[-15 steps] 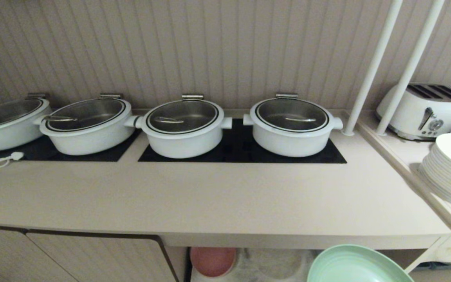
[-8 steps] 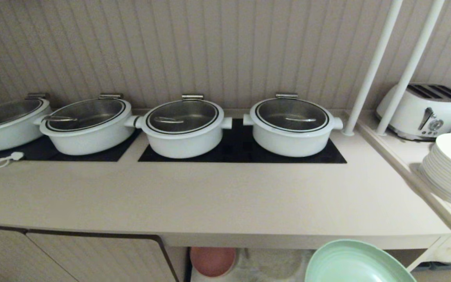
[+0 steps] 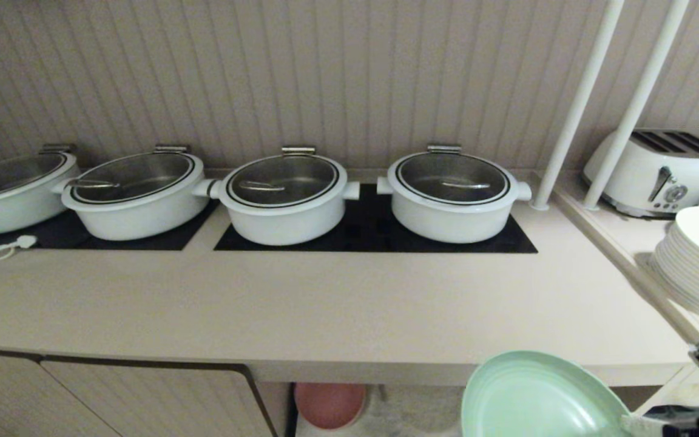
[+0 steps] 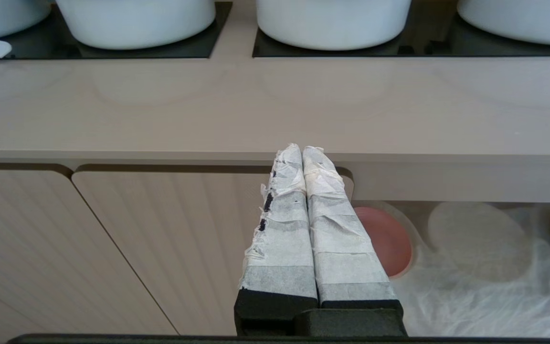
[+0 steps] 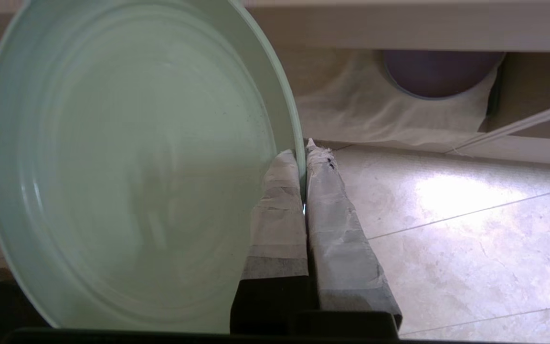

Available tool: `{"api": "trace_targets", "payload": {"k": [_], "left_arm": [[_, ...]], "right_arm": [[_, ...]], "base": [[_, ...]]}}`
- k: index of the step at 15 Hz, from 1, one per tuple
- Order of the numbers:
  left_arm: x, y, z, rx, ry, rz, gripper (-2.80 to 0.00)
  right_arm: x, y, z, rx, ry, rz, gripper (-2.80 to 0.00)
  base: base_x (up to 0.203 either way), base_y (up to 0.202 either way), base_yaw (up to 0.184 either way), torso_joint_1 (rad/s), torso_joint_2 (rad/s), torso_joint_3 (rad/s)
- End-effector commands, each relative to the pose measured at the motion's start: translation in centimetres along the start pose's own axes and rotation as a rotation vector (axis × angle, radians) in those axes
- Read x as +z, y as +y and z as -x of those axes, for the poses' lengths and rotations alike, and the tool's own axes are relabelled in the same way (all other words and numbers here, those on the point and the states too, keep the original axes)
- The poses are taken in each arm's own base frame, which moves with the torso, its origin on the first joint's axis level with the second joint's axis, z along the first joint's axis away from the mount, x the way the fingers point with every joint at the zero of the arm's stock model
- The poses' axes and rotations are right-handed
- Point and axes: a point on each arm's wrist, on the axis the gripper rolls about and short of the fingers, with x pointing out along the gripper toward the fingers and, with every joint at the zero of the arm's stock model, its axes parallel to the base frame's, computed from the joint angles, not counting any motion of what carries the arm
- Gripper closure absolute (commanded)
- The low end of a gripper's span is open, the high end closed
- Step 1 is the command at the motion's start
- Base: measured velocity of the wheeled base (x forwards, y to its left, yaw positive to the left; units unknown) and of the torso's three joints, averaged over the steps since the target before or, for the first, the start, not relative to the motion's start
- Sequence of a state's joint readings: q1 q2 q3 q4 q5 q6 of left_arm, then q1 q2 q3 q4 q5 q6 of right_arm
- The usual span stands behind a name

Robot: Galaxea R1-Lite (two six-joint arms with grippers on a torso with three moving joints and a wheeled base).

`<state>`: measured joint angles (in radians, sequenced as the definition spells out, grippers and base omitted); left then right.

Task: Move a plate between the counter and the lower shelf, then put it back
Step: Put the plate

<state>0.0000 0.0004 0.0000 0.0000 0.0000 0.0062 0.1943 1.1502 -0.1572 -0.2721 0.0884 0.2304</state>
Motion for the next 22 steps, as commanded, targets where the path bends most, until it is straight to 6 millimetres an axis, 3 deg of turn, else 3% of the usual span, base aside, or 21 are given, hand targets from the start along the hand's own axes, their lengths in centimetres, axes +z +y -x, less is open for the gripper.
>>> {"api": "trace_targets", "payload": {"k": [1,9,14,22], "left_arm": [[0.0,0.0,0.0,0.0,-0.002,0.0,0.0],[0.0,0.0,0.0,0.0,0.0,0.0,0.0],[0.0,0.0,0.0,0.0,0.0,0.0,0.0],[0.0,0.0,0.0,0.0,0.0,0.0,0.0]], "right_arm": [[0.9,0.1,-1.0,-0.002,0.032,-0.003,0.0],[5.8,0.9,-6.3,0.02,0.081,-0.004,0.0],[10.0,1.8,-11.6,0.032,0.071,-0.075,0.0],[14.6,2.6,-20.5,0.033,0.062,-0.132,0.0]], "base": [[0.0,0.0,0.0,0.0,0.0,0.0],[0.0,0.0,0.0,0.0,0.0,0.0],[0.0,0.0,0.0,0.0,0.0,0.0],[0.0,0.0,0.0,0.0,0.0,0.0]]}}
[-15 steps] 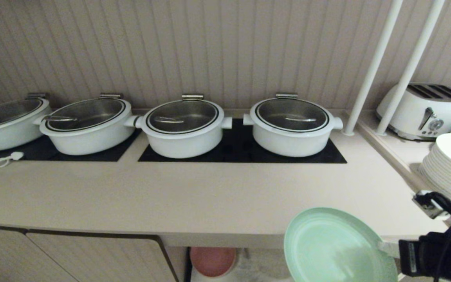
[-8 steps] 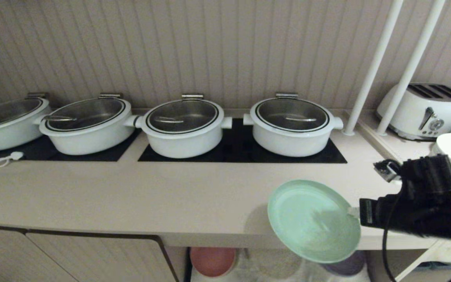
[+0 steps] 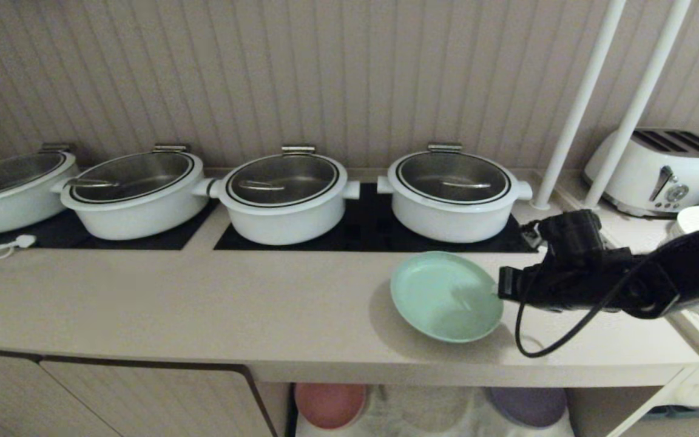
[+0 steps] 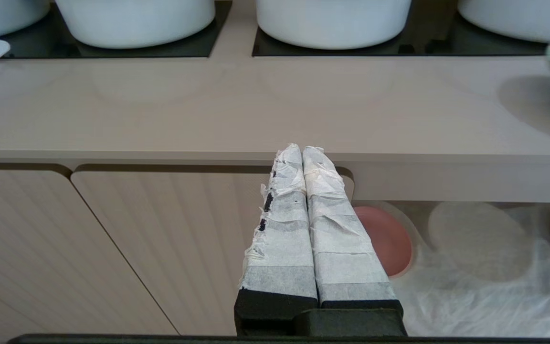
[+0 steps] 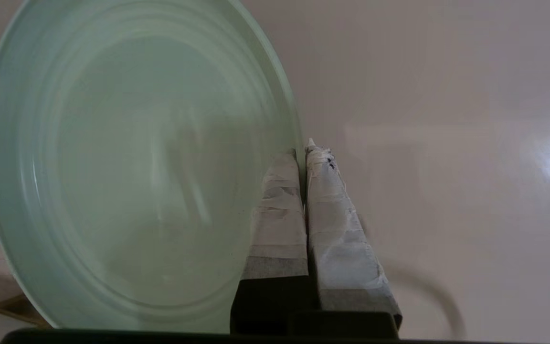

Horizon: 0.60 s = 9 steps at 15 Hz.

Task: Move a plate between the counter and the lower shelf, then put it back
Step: Put the plate

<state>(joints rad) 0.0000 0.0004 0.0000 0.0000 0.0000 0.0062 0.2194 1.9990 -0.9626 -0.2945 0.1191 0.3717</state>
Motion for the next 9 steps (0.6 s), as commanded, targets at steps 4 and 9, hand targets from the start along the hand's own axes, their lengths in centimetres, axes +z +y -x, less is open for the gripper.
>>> {"api": "trace_targets", "payload": {"k": [4,9], "left_arm": [[0.0,0.0,0.0,0.0,-0.001,-0.001,0.0],[0.0,0.0,0.0,0.0,0.0,0.0,0.0]], "right_arm": [[0.3,-0.4,-3.2,-0.014,0.027,-0.007,0.0],[0.3,-0.5,-3.8,-0.015,0.029,-0.007,0.0]], "base": [[0.0,0.0,0.0,0.0,0.0,0.0],[0.0,0.0,0.0,0.0,0.0,0.0]]}}
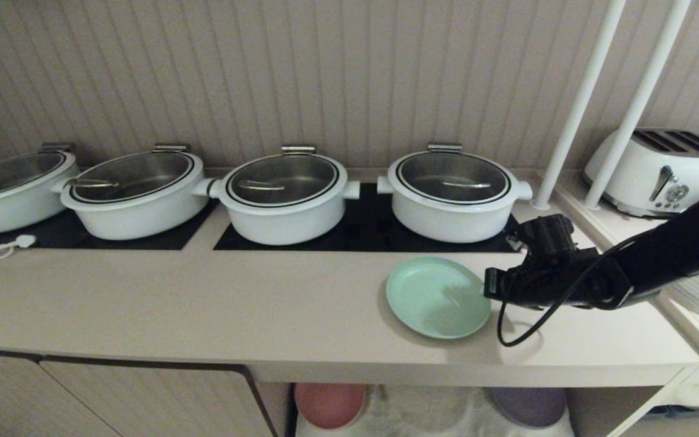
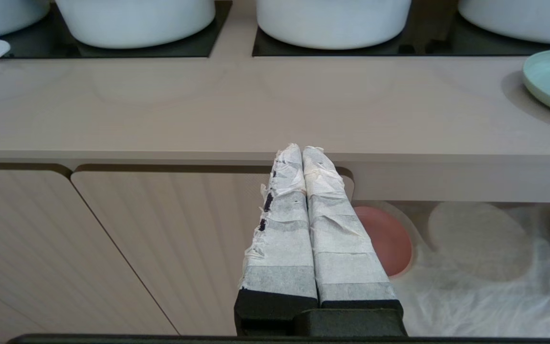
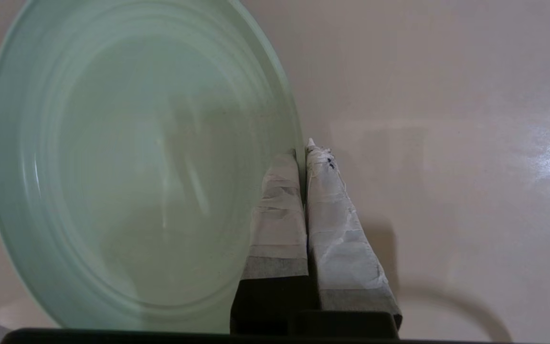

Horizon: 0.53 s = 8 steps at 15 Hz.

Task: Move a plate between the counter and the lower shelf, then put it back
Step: Put the plate

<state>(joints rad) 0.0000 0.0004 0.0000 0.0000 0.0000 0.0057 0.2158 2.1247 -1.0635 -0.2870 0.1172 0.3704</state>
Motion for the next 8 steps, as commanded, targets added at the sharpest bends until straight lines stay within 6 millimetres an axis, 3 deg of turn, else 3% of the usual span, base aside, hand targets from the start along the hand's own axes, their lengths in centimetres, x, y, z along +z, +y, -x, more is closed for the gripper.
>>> {"api": "trace_targets", "payload": {"k": [1,8], "left_arm": [[0.0,0.0,0.0,0.0,0.0,0.0,0.0],[0.01,0.0,0.0,0.0,-0.001,0.0,0.0]], "right_arm": [[-0.07,-0.03,-0.19,0.0,0.002,-0.002,0.0],[0.27,0.15,-0.34,0.004,-0.004,0.001,0.0]], "base": [[0.0,0.0,0.0,0.0,0.0,0.0],[0.0,0.0,0.0,0.0,0.0,0.0]]}}
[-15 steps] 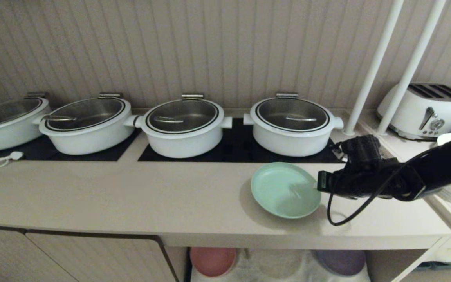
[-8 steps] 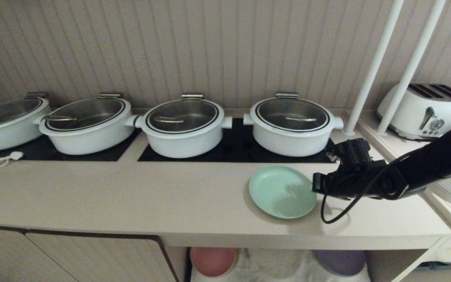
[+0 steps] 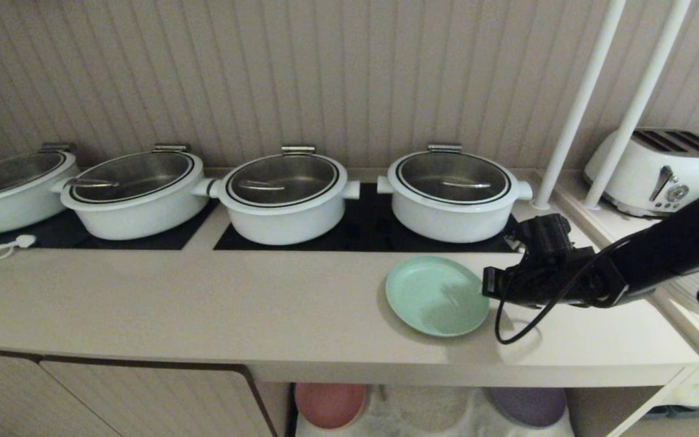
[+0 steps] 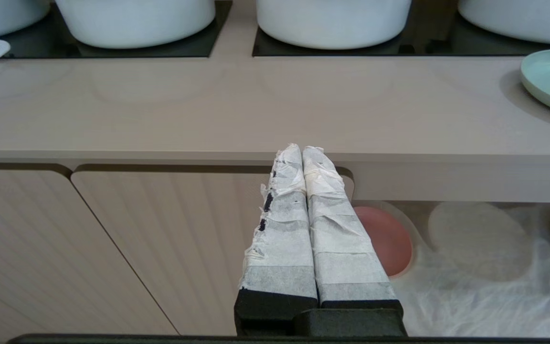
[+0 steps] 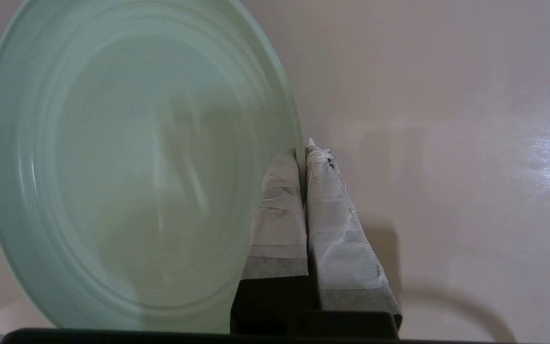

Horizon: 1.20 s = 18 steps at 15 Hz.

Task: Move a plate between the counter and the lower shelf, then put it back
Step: Put the plate

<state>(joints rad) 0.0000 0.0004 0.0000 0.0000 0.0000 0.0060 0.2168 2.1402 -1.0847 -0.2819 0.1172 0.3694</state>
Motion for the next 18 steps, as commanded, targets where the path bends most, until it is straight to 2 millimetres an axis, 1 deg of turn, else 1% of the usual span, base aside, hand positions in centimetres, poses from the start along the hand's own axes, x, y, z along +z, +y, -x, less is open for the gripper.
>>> {"api": "trace_targets", "payload": {"k": [1,9,10,11,14,18], "left_arm": [[0.0,0.0,0.0,0.0,0.0,0.0,0.0],[0.01,0.0,0.0,0.0,-0.002,0.0,0.0],[0.0,0.0,0.0,0.0,0.0,0.0,0.0],[0.01,0.0,0.0,0.0,-0.001,0.0,0.0],[0.0,0.0,0.0,0.0,0.0,0.0,0.0],[0.0,0.0,0.0,0.0,0.0,0.0,0.0]], "right_arm": [[0.04,0.11,0.1,0.003,-0.002,0.0,0.0],[-0.14,0.07,0.14,-0.001,0.011,0.0,0.0],[-0.18,0.06,0.13,-0.002,0.012,0.0,-2.69],[-0.12,0.08,0.14,-0.001,0.009,0.0,-2.8],[-0.07,0.11,0.16,0.001,0.004,0.001,-2.8],[0.32,0.33,0.77,0.008,-0.017,0.005,-2.8]], "base": [[0.0,0.0,0.0,0.0,0.0,0.0],[0.0,0.0,0.0,0.0,0.0,0.0],[0.0,0.0,0.0,0.0,0.0,0.0],[0.0,0.0,0.0,0.0,0.0,0.0],[0.0,0.0,0.0,0.0,0.0,0.0],[0.0,0.0,0.0,0.0,0.0,0.0]]}}
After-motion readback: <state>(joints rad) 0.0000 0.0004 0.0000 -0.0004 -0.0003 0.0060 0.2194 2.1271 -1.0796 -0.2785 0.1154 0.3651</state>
